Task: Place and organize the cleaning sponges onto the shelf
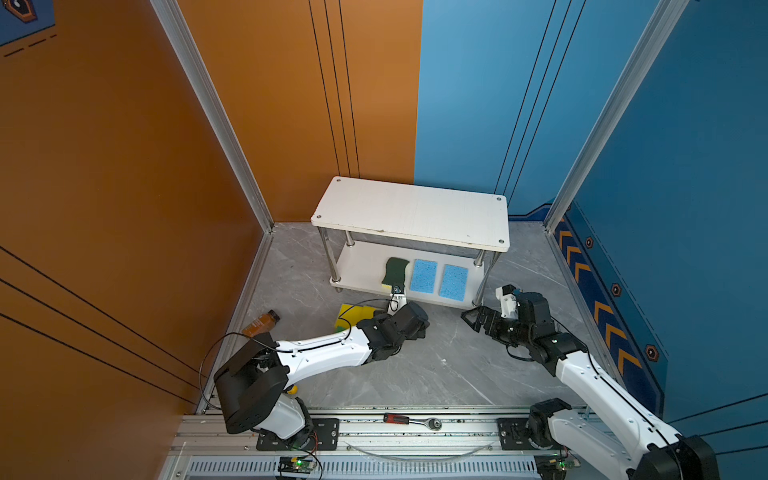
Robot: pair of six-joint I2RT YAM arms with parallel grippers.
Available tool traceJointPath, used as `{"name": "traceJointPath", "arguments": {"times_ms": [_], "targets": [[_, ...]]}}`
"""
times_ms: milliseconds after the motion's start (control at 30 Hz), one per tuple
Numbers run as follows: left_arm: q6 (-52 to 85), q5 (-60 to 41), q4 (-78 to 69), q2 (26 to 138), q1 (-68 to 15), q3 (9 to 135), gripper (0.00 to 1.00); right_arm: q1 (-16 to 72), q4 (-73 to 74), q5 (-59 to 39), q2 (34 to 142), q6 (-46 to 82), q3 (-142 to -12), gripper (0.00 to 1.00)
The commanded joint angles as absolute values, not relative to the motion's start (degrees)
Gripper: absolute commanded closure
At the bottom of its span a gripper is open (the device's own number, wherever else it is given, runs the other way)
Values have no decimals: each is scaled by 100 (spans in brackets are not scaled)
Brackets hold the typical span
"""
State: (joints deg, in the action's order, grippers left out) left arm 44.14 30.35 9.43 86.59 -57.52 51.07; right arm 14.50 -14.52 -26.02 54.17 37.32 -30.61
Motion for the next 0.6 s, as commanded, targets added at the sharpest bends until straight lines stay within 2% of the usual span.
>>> {"name": "traceJointPath", "arguments": {"times_ms": [0, 333, 567], "targets": [[4854, 3411, 1254, 8862, -5944, 5084, 2, 1394, -1534, -2793, 5492, 3525, -3219, 0], [5741, 3801, 2090, 9586, -6100, 5485, 2, 1380, -1059, -2874, 5437, 3701, -2817, 0], [5769, 3876, 2117, 9686, -6074, 5470, 2, 1389, -1120, -2802, 5193, 3808, -2637, 0]]}}
